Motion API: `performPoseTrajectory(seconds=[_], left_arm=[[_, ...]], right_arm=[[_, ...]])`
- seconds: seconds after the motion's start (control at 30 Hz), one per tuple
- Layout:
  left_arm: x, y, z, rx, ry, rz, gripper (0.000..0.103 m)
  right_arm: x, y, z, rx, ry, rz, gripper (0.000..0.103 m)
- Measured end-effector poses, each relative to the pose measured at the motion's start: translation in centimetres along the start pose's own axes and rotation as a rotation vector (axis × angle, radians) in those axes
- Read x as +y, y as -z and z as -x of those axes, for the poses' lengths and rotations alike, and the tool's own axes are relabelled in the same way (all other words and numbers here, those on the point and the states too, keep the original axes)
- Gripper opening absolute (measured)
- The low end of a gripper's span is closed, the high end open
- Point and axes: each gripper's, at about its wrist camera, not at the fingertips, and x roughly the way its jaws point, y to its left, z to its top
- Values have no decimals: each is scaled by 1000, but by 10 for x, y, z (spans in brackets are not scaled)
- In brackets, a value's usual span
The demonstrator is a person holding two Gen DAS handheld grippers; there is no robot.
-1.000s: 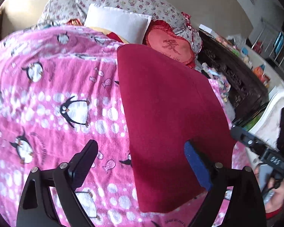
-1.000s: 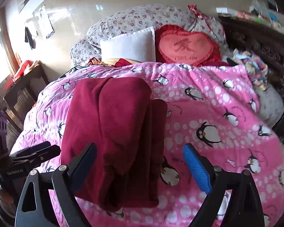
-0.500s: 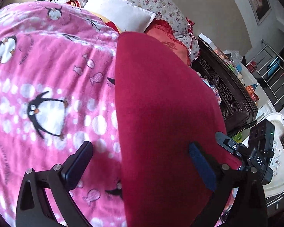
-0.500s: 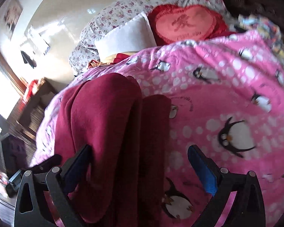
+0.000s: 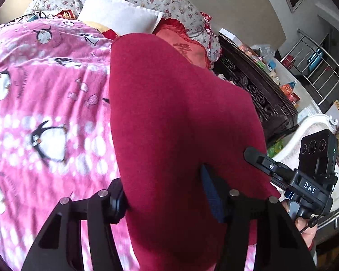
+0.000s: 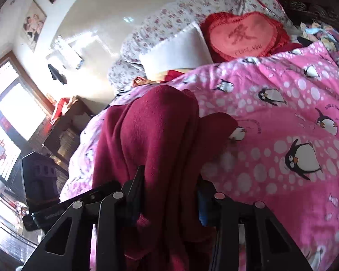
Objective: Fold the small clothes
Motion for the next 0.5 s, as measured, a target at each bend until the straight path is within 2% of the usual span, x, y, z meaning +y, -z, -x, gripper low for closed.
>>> performPoseTrajectory(seconds=[0.17,0.3,0.4,0.5], left_arm=[[-12,19,48,32,-52,-37,58],[-9,42,82,56,-91,-66,57],[-2,62,96,71,-124,-71,58],[9,82,98,92,-151,-62,58]], right_arm=[[34,21,23,16,-39,17,41],[60,51,35,39,-78,32,41],[72,77,36,69,-103,29,41],[76,99,27,108,-88,35,41]])
